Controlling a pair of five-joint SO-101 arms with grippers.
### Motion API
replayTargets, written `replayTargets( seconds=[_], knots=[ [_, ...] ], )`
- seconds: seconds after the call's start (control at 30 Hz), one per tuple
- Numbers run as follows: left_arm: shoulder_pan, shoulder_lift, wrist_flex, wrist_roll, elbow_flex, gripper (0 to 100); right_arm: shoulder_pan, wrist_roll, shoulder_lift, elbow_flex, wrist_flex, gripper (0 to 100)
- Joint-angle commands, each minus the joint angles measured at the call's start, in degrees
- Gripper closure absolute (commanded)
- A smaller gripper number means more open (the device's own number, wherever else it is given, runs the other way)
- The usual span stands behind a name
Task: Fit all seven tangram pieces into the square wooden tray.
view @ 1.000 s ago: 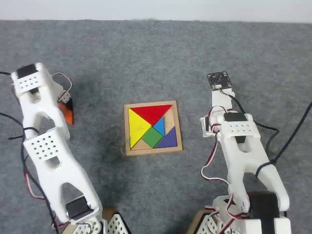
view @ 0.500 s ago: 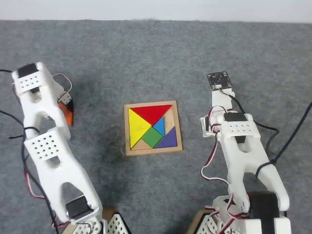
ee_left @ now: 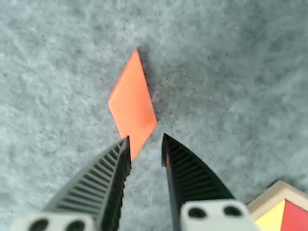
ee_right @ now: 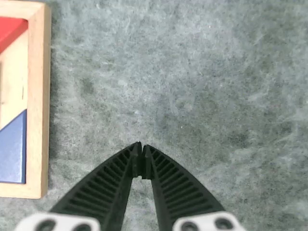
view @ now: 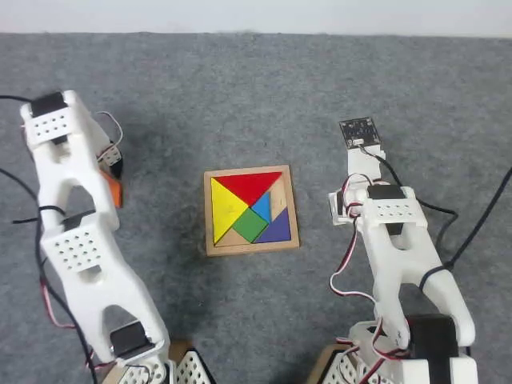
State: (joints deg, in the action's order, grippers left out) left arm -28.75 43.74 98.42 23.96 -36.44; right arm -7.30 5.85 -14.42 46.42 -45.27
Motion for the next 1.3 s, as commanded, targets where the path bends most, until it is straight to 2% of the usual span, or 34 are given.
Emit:
replayTargets(
  seconds=[0.0, 0.17, 0.3, 0.4, 0.5, 0.57, 0.67, 0.73, 0.87, 1.0, 1.13, 1.27],
  knots=[
    [-0.35, -4.40, -1.14, -0.88, 0.22, 90, 0.66, 0.79, -3.47, -0.70, 0.92, 99.2],
    [-5.36, -5.80, 0.35, -0.97, -0.48, 90, 0.48, 0.79, -3.56, -0.70, 0.66, 99.2],
    [-12.31, -10.02, 1.58, -5.89, 0.13, 90, -1.63, 5.01, -7.25, -2.20, -0.40, 99.2],
    [-17.93, -14.07, 0.09, -8.97, 1.80, 90, -6.99, 6.33, -13.41, -4.75, -7.25, 99.2],
    [-20.40, -16.00, -4.22, -12.66, 4.53, 90, -15.78, 9.14, -17.10, -8.09, -13.23, 99.2],
    [-20.22, -15.30, -7.65, -12.84, 6.81, 90, -21.23, 9.49, -16.92, -11.25, -16.31, 99.2],
    [-16.26, -12.40, -12.40, -12.31, 10.07, 90, -26.68, 7.21, -14.73, -14.86, -18.42, 99.2],
    [-12.84, -10.02, -15.47, -8.62, 10.68, 90, -28.62, 6.86, -13.85, -15.30, -18.33, 99.2],
    [-8.70, -5.98, -18.81, 0.70, 10.51, 90, -28.88, 6.86, -13.14, -15.03, -17.80, 99.2],
    [-5.10, -3.69, -19.16, 1.58, 10.51, 90, -28.88, 6.86, -12.79, -15.03, -17.80, 99.2],
    [-4.84, -1.49, -19.25, 7.56, 10.51, 90, -28.88, 6.86, -13.32, -12.48, -16.22, 99.2],
    [-4.40, -0.79, -20.13, 8.18, 10.51, 90, -28.88, 7.21, -13.32, -8.09, -12.18, 99.2]
  ],
)
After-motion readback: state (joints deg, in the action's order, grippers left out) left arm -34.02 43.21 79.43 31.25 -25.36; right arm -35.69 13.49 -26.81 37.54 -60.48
